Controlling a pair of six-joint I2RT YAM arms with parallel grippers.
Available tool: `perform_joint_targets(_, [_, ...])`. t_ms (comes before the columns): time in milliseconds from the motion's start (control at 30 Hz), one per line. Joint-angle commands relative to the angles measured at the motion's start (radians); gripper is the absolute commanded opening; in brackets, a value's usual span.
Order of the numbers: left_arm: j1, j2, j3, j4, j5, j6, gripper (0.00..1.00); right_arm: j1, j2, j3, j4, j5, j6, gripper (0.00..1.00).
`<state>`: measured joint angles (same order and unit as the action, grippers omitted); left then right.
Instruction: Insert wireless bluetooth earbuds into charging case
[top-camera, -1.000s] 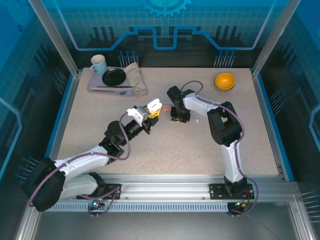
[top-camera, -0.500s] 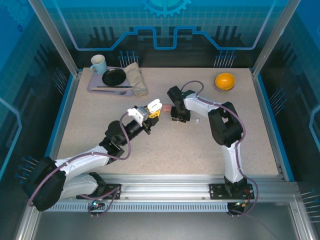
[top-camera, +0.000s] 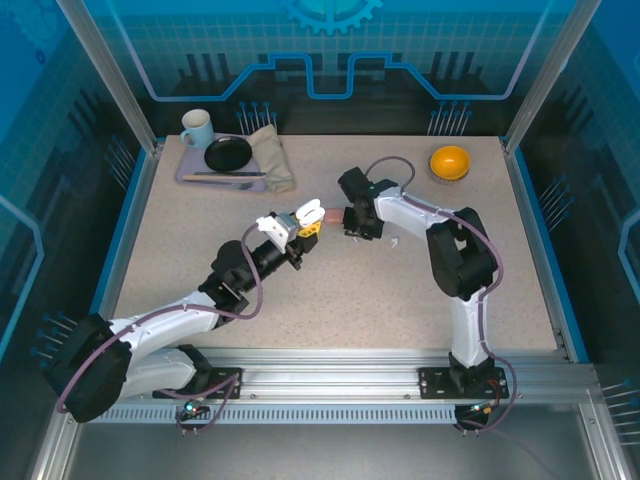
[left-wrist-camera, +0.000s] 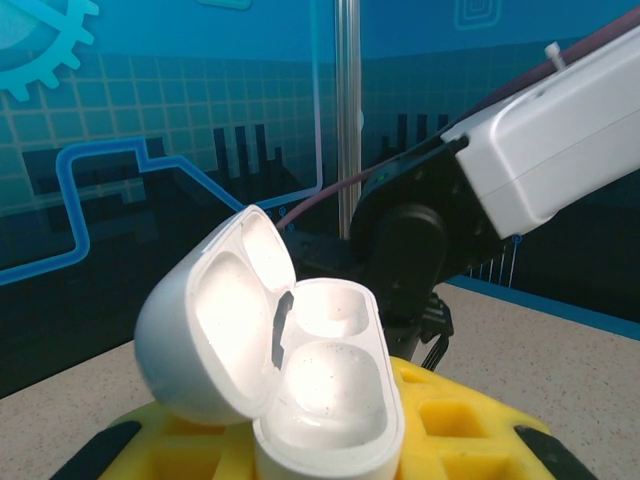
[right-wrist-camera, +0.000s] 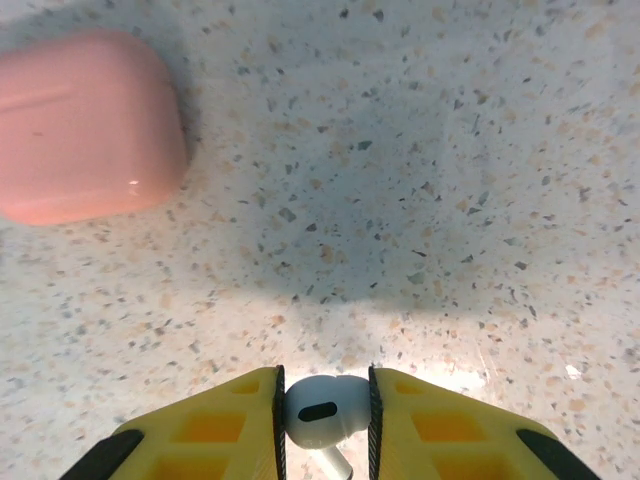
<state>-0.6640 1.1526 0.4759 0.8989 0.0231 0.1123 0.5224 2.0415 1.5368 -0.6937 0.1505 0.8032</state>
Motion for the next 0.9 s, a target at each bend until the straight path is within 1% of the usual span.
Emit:
perform_joint_targets(0, [0.003,-0.023,0.049,0.013,0.009,0.016,0.0,-0.012,-0.072,-0.022,0.011,0.023,-0.009,0.25])
perform_joint_targets(200, [0.003,-0.032,0.056,-0.001,-0.002,0.018,0.0,-0.013,-0.193,-0.061,0.026,0.041,-0.02,0.25])
perform_joint_targets(600, [0.003,-0.042,0.073,-0.024,0.007,0.019,0.0,-0.019,-0.534,-0.148,0.074,0.085,-0.075,0.26])
perform_joint_targets(867, [0.003,-0.003,0.108,-0.029,0.032,0.01,0.0,-0.02,-0.72,-0.159,0.15,0.065,-0.124,0.27])
